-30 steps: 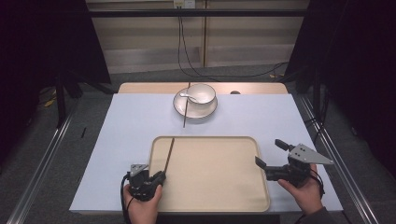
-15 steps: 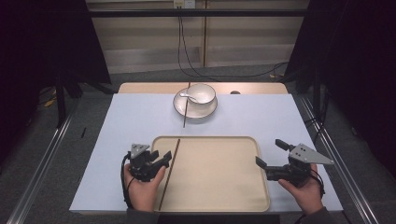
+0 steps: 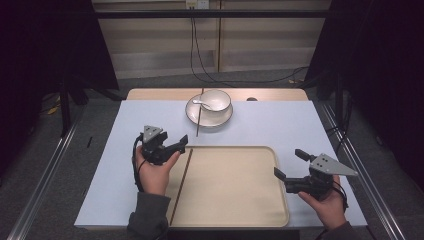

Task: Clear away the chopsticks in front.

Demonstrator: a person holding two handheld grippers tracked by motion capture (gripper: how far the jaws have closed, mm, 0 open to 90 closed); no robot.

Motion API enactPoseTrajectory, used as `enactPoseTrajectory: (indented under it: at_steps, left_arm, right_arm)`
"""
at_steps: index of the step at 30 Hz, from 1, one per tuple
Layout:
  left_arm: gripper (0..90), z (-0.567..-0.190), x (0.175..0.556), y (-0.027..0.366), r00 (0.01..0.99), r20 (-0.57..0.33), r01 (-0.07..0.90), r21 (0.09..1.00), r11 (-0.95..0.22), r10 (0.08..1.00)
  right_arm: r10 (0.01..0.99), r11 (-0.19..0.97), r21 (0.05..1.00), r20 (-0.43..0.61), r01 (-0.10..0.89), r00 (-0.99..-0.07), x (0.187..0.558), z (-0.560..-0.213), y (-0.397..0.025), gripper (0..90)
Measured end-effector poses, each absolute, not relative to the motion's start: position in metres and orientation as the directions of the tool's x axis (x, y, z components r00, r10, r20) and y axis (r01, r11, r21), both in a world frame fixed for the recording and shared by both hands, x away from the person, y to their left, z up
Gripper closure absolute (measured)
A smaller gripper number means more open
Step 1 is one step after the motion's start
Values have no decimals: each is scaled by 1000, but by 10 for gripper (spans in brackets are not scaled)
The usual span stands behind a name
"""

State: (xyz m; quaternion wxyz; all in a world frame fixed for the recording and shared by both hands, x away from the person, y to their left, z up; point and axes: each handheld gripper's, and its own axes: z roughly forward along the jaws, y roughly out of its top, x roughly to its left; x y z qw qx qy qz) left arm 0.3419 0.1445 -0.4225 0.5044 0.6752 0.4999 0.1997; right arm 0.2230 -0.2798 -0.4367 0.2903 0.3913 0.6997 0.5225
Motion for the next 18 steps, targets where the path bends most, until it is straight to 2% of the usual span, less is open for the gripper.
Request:
enactPoseTrajectory:
  at_steps: [8, 18]
  left_arm:
    - [120, -428, 383, 147, 407, -296, 497, 866, 63, 864]
    - [84, -434, 421, 136, 418, -213, 491, 871, -23, 883]
  right_arm:
    - [845, 151, 958, 2, 242, -536, 223, -437, -279, 38]
    - [845, 155, 958, -2, 242, -535, 223, -437, -280, 39]
